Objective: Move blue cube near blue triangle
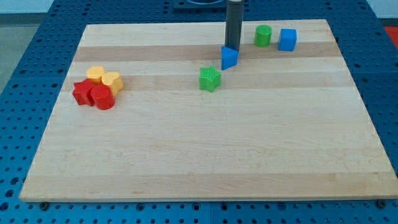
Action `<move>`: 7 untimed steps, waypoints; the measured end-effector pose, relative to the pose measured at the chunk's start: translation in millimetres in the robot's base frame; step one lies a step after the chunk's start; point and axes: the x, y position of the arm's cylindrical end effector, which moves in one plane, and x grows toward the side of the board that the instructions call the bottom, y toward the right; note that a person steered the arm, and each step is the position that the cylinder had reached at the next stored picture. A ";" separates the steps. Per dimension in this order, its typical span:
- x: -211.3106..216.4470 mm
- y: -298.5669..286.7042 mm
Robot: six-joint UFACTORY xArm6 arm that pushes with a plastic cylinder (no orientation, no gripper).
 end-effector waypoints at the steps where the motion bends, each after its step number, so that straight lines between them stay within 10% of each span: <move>1: 25.6 0.0; 7: -23.5 194.7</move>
